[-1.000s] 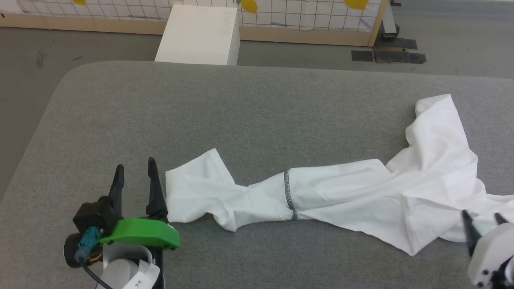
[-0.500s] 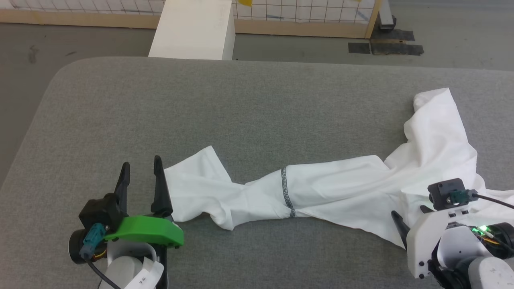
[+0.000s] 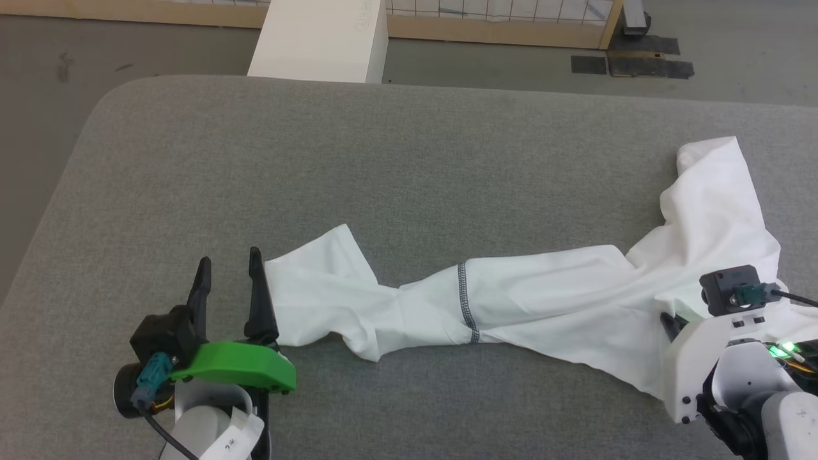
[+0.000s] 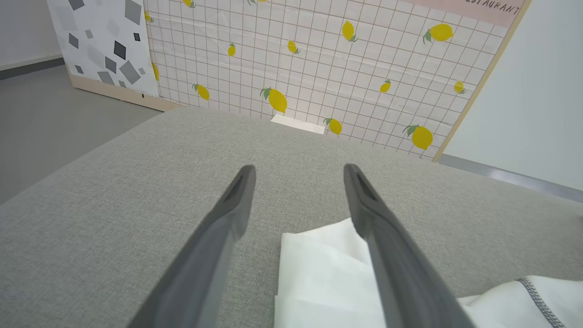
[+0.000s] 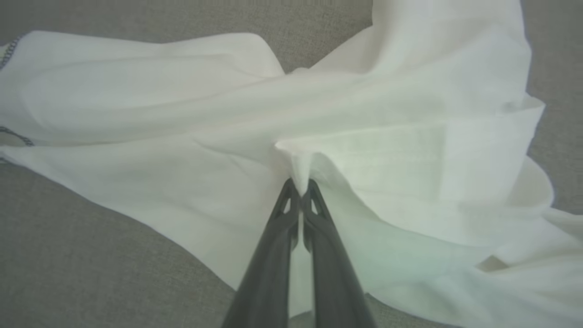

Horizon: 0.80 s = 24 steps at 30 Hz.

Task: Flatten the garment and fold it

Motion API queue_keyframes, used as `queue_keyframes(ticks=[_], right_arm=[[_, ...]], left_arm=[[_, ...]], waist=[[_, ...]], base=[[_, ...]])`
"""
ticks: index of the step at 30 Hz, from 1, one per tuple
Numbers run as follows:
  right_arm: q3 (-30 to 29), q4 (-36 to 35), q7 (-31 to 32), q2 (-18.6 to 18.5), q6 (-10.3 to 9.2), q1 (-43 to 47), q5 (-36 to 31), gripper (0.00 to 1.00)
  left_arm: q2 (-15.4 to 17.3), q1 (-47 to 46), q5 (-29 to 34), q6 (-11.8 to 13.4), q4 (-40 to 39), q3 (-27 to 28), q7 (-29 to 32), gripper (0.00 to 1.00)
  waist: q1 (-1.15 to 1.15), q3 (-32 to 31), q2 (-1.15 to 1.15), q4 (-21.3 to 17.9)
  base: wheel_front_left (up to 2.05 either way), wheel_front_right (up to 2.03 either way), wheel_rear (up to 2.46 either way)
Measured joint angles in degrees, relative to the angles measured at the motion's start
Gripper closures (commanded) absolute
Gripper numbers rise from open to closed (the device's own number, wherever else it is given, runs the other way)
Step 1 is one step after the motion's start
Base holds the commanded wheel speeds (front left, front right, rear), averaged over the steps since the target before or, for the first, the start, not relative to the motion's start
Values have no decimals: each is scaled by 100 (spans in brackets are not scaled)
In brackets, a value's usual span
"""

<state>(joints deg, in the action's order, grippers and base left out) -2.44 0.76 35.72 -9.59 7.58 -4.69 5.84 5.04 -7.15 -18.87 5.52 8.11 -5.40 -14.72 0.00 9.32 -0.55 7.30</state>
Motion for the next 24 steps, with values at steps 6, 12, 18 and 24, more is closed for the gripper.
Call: queue_keyframes(ticks=[6, 12, 18, 24], right_arm=[[-77, -443, 65, -47, 0, 5, 221, 100], [87, -647, 79, -73, 0, -636, 399, 100], [711, -113, 37, -86, 0, -2392, 423, 100], [1392, 1133, -320, -65, 2, -4380, 409, 100]], left_arm=[[-4, -35, -26, 0, 34, -27, 0, 0], [-20, -144, -33, -1, 25, -76, 0, 0], [-113, -366, -34, -58, 27, -252, -1, 0], [-174, -703, -100, -152, 67, -622, -1, 0]], waist=[[0, -31, 0, -16], [0, 68, 0, -7], [0, 307, 0, 78], [0, 566, 0, 429]], base=[[0, 0, 0], [0, 0, 0], [0, 0, 0], [0, 0, 0]])
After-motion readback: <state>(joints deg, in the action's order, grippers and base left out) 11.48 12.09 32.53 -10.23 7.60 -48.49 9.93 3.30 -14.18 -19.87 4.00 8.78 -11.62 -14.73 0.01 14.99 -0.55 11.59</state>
